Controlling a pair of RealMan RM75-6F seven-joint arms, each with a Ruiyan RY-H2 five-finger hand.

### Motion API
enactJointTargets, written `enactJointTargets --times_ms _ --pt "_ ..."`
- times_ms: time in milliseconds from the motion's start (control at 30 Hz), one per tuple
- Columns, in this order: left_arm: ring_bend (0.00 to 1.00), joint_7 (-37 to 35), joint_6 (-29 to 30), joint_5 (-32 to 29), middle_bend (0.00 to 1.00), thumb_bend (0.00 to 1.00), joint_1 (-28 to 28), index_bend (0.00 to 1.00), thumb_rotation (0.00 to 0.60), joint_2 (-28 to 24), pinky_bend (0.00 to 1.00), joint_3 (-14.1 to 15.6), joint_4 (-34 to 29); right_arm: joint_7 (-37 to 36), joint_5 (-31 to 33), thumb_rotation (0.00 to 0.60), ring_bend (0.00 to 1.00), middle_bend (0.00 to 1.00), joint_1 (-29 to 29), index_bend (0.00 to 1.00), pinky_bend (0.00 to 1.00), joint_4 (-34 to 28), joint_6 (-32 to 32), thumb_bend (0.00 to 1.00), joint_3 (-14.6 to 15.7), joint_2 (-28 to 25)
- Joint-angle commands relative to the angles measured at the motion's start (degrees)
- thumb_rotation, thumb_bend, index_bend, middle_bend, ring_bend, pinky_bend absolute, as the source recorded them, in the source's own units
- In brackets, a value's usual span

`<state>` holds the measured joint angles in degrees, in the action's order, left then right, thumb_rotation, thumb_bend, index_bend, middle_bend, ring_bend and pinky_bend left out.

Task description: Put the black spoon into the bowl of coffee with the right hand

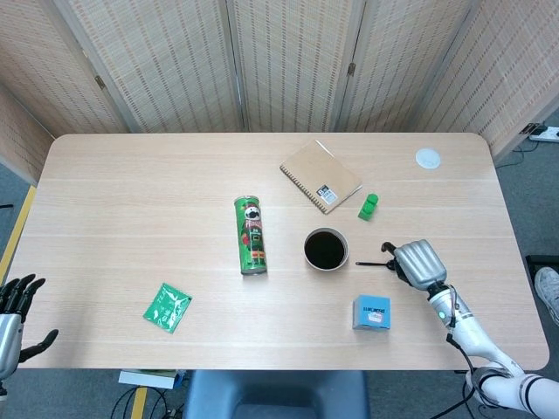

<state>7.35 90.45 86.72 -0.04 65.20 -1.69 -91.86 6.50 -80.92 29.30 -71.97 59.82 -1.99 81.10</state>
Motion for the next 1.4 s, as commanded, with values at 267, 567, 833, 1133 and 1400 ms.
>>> enactJointTargets --times_ms 267,567,833,1133,1400 --pt "0.12 -0.49 -0.16 0.26 0.14 0.23 0.05 0.17 0.6 0.32 0.17 0.25 0.46 -4.11 2.2 0.6 0.72 0.7 -3.08 0.39 0.88 -4.11 5.77 0.01 -3.75 0.11" --pt "0.12 -0.38 -0.22 0.43 0.14 0.23 0.01 0.17 0.6 0.42 0.17 0.3 0.4 -3.11 5.4 0.449 1.0 0.87 -3.52 0.39 1.0 -7.32 4.19 0.0 -4.69 -0.85" --pt "0.12 -0.62 -0.28 0.59 0.14 0.23 0.01 0.17 0.6 0.54 0.17 0.41 0.66 3.82 4.96 0.396 1.0 0.98 -2.94 0.39 1.0 -6.21 4.23 0.0 -3.97 -0.22" --pt "0.12 -0.96 -0.33 0.69 0.14 0.23 -0.02 0.17 0.6 0.84 0.17 0.44 1.09 9.26 4.09 0.525 1.0 1.0 -0.6 0.48 1.0 -1.77 1.76 0.2 -3.36 3.56" --pt "0.12 -1.64 -0.57 0.22 0.14 0.23 0.07 0.17 0.6 0.98 0.17 0.42 1.83 12.09 6.59 0.544 1.0 1.0 1.56 0.49 1.0 2.22 -2.49 0.2 -3.72 8.12"
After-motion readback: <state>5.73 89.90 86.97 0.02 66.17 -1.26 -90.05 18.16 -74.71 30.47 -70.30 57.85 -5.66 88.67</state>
